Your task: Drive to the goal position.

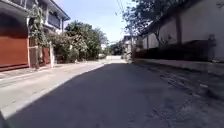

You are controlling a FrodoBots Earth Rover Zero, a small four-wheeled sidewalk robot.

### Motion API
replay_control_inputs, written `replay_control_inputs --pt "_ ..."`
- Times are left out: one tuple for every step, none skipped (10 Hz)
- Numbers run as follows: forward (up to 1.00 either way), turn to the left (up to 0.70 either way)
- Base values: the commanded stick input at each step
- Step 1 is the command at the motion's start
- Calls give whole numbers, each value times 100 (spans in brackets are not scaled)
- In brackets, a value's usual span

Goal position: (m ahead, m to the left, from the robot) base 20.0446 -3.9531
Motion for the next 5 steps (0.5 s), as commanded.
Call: replay_control_inputs --pt "100 -3" --pt "100 -4" --pt "100 -9" --pt "100 -16" --pt "100 -12"
